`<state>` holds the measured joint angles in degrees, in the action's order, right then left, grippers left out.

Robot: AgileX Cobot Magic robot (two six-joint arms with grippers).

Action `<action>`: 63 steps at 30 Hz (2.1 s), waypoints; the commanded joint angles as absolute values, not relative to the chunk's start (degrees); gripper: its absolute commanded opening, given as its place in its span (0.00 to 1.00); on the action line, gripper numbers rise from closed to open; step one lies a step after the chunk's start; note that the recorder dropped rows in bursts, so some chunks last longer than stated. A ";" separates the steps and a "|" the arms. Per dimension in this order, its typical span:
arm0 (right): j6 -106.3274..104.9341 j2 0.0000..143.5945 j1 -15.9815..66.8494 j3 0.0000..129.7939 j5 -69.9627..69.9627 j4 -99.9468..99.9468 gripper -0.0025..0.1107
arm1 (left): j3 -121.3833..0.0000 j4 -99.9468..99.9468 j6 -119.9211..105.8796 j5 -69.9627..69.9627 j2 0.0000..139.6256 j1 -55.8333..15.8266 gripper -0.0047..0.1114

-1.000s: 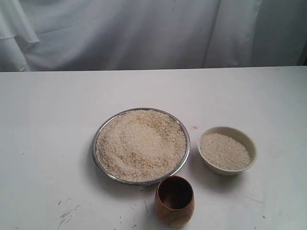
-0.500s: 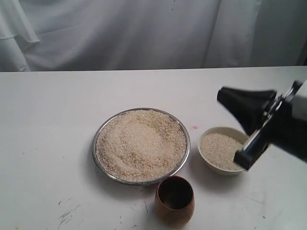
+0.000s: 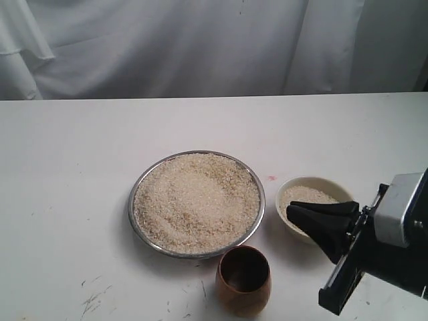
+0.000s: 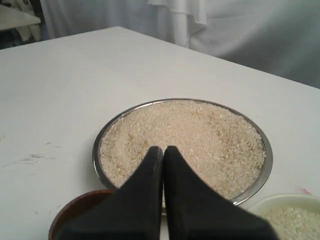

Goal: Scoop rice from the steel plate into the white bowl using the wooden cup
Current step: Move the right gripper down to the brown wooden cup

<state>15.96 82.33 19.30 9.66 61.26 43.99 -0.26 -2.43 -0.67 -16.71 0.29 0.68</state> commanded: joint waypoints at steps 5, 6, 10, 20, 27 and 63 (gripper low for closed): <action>13.05 85.80 19.38 9.15 63.80 36.70 0.02 | 0.00 -2.48 -0.49 -16.34 0.00 0.60 0.04; 13.05 85.80 19.38 9.15 63.80 36.33 0.02 | 0.00 -2.48 -0.49 -16.34 0.00 0.60 0.04; 13.05 85.80 19.38 9.15 63.80 36.67 0.02 | 0.00 -2.48 -0.49 -16.34 0.00 0.60 0.04; 12.10 85.80 19.38 10.31 63.70 50.52 0.40 | 0.00 -2.48 -0.49 -16.34 0.00 0.60 0.04; 10.39 85.89 19.38 10.31 56.61 51.38 0.95 | 0.00 -2.48 -0.49 -16.34 0.00 0.60 0.04; 12.51 101.83 28.40 19.35 50.49 53.08 0.95 | 0.00 -2.48 -0.49 -16.34 0.00 0.60 0.04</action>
<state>13.71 101.72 27.06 19.16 52.20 55.67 -0.26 -2.43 -0.67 -16.71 0.29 0.68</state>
